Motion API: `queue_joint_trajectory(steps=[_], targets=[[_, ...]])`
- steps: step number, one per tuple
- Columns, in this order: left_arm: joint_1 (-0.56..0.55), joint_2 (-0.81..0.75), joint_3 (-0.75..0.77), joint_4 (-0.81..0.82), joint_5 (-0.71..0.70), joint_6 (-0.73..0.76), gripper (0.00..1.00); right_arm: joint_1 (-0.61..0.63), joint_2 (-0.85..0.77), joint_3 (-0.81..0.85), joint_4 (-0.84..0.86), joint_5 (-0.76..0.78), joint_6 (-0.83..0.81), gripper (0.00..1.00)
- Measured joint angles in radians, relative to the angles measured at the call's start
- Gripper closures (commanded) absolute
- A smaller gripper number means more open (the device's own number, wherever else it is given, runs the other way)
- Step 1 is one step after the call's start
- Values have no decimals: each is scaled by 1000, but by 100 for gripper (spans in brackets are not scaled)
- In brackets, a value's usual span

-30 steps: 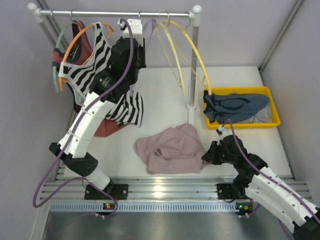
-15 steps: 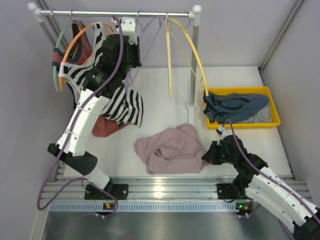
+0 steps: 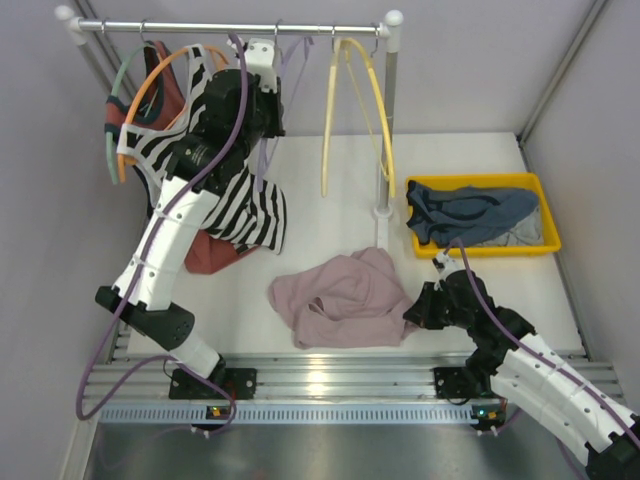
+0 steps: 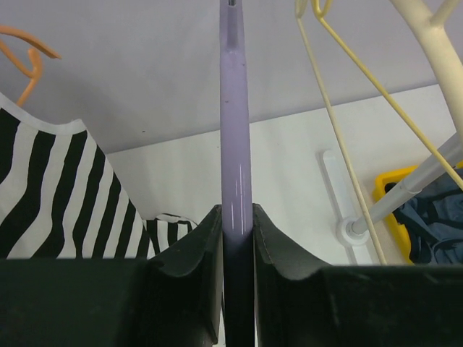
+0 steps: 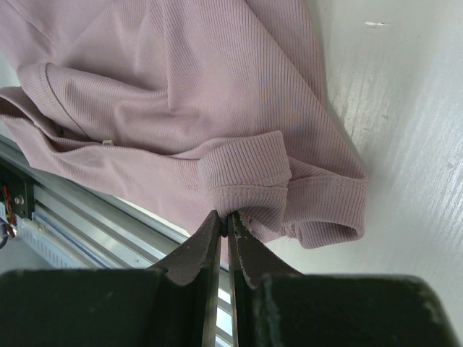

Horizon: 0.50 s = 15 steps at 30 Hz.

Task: Place the tank top on the hanger

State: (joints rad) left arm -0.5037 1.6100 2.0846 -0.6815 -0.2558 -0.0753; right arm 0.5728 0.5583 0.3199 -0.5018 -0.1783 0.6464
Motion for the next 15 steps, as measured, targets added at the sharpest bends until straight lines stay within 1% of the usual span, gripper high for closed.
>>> queue_joint_trajectory(steps=[1,4,6,8,9,15], targets=[[0,0,-6,0,2,0,79,0,0,0,0,0,0,93],[0,0,-13,0,3,1,82,0,0,0,0,0,0,93],[0,0,-13,0,2,3,91,0,0,0,0,0,0,93],[0,-1,-13,0,-2,5,98,0,0,0,0,0,0,93],[0,-2,-14,1,-4,6,100,0,0,0,0,0,0,93],[0,-11,-22,9,-7,24,100,0,0,0,0,0,0,93]])
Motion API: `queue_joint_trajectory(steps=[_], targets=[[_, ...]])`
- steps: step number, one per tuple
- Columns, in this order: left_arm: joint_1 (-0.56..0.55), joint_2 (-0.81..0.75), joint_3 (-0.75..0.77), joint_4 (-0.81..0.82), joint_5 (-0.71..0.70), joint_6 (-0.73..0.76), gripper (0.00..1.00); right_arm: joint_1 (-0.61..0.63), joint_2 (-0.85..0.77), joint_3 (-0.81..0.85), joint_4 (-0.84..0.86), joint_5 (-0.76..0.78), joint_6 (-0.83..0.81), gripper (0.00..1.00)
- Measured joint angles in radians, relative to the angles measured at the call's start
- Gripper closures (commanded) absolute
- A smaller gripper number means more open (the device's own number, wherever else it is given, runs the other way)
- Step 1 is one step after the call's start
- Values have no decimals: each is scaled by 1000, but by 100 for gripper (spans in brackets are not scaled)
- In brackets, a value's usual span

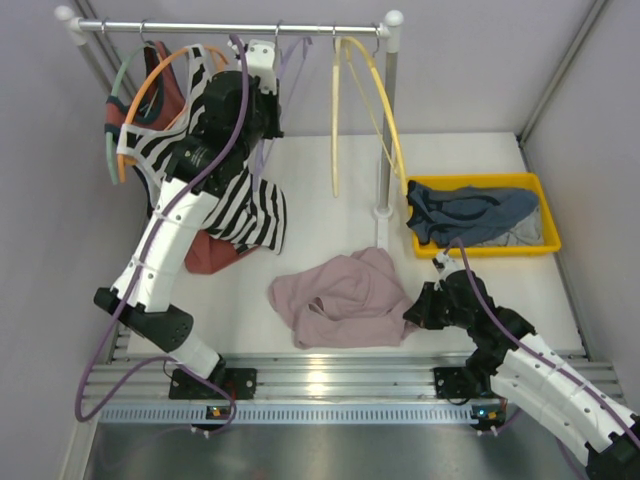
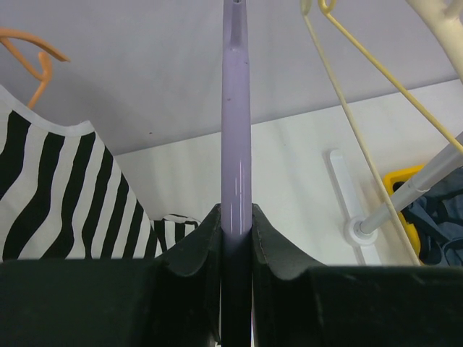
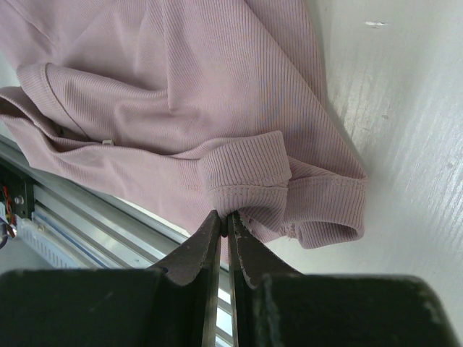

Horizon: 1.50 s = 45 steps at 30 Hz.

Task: Place the tank top on the hanger

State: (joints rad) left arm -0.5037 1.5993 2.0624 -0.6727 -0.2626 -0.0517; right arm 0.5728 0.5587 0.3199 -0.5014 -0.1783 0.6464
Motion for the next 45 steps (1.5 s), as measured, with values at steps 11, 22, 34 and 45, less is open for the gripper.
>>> queue_joint_trajectory(steps=[11,22,34,45], targets=[[0,-68,-80,118,-11,26,100,0,19,0,2,0,-1,93],[0,-158,-161,156,-7,56,100,0,27,0,8,0,-12,93],[0,-344,-308,80,58,56,100,0,30,10,-15,14,-18,85],[0,-651,-680,-103,298,38,100,0,-42,82,-142,85,13,66]])
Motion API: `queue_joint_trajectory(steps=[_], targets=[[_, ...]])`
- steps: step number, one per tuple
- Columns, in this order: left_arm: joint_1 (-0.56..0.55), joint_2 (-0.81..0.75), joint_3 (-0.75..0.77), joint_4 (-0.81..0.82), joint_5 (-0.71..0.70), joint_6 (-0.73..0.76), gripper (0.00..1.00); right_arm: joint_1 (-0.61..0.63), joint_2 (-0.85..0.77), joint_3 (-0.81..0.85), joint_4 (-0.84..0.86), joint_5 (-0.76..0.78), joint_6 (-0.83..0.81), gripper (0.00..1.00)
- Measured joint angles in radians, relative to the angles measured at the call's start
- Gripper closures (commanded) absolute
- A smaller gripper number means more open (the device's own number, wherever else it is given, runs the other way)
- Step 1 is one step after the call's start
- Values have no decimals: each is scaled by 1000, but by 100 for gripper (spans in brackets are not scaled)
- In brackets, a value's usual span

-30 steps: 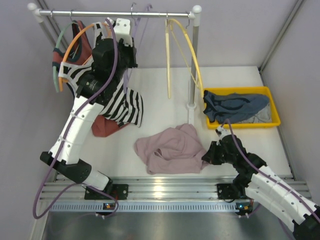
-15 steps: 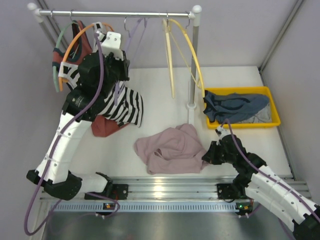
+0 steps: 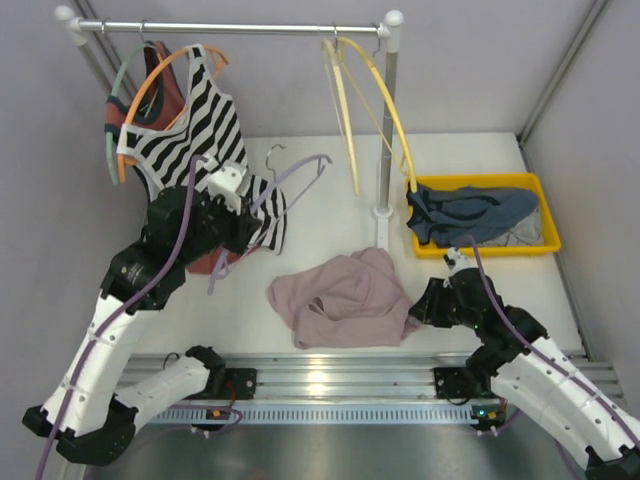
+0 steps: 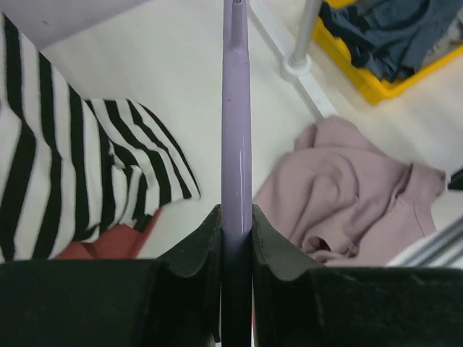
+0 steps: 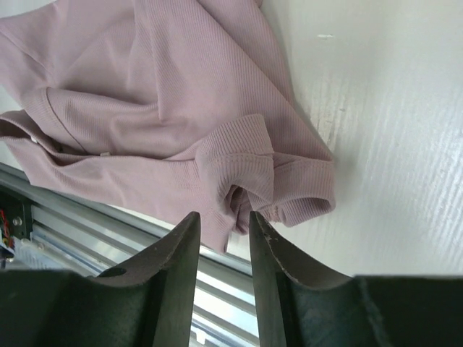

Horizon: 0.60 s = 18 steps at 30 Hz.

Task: Place the tank top on the hanger

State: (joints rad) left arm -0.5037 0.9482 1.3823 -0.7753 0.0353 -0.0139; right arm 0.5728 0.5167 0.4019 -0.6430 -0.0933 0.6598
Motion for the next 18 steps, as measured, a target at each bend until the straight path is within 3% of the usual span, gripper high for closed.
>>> queue_joint_trajectory(steps=[7,18], targets=[[0,-85,-110,-120,194,-3,100,0,13,66,-68,52,41,64],[0,-112,-206,-124,424,-44,100,69,342,205,-15,173,61,60]])
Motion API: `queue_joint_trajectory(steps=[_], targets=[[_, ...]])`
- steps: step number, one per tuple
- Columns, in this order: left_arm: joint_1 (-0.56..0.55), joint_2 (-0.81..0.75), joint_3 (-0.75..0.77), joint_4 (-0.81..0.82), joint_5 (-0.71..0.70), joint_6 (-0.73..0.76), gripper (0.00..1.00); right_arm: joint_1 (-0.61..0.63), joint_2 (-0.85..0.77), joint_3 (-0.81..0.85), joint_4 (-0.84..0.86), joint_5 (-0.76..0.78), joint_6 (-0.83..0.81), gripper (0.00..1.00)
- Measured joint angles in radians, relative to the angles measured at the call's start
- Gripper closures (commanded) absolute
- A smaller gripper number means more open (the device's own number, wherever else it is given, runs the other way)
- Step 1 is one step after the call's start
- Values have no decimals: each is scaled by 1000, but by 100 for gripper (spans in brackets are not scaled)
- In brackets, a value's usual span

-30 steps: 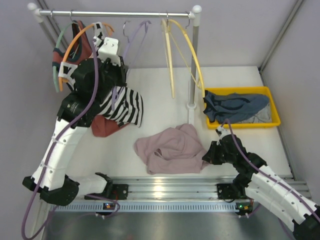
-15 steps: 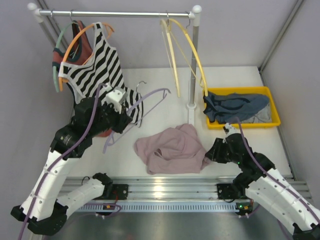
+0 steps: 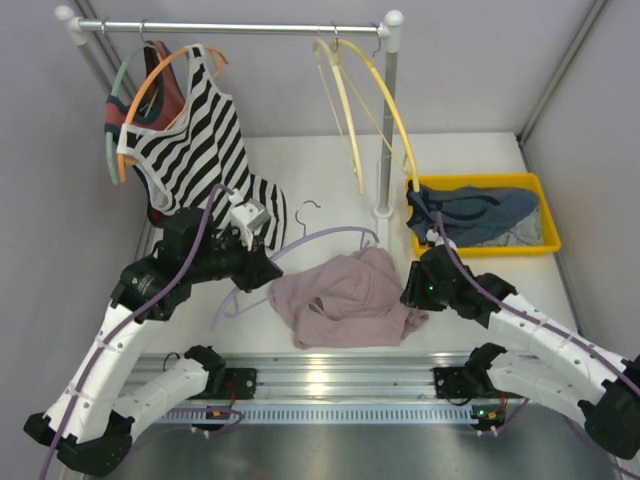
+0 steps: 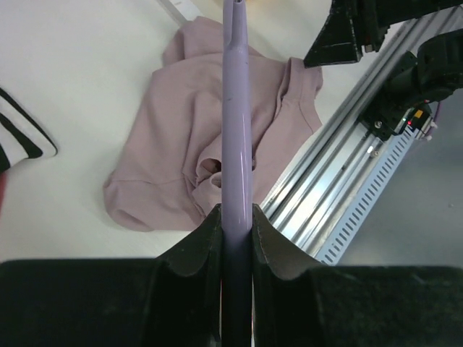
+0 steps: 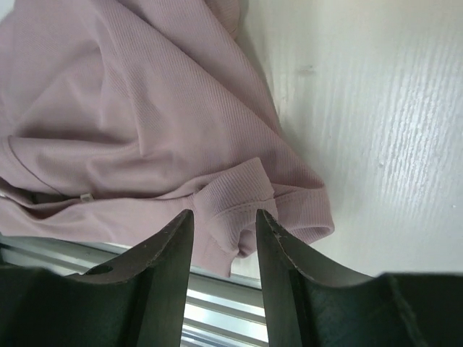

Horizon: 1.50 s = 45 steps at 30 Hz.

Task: Place the tank top on the hanger

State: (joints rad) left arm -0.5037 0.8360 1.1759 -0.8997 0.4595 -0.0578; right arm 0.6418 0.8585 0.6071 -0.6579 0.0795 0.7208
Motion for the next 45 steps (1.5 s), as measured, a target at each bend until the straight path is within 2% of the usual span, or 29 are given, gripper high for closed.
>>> queue_joint_trajectory(steps=[3,10,12,18,21,25,27,32,37,39,45], targets=[[0,5,-18,-1,35,-7,100,90,56,2,9,39,33,61],[-2,23,-23,0,117,-22,100,249,53,-37,12,130,154,90],[-8,36,-23,0,132,-23,100,277,21,-74,3,147,193,95],[-43,86,-32,2,158,-23,100,352,-89,-164,-46,166,301,98],[-78,113,-42,1,158,-23,100,398,-121,-178,-58,173,351,97],[-134,146,-48,-1,145,-21,100,461,-125,-182,-71,196,417,81],[-157,157,-48,-2,141,-21,100,478,-141,-180,-84,215,444,76],[-197,168,-49,-3,115,-18,100,483,-175,-113,-163,275,477,74],[-227,175,-49,-21,64,-16,100,483,-169,-34,-176,335,495,67],[-229,176,-49,-29,53,-16,100,483,-154,-29,-174,348,496,63],[-238,175,-49,-52,24,-15,100,466,-30,-6,-166,360,483,59]])
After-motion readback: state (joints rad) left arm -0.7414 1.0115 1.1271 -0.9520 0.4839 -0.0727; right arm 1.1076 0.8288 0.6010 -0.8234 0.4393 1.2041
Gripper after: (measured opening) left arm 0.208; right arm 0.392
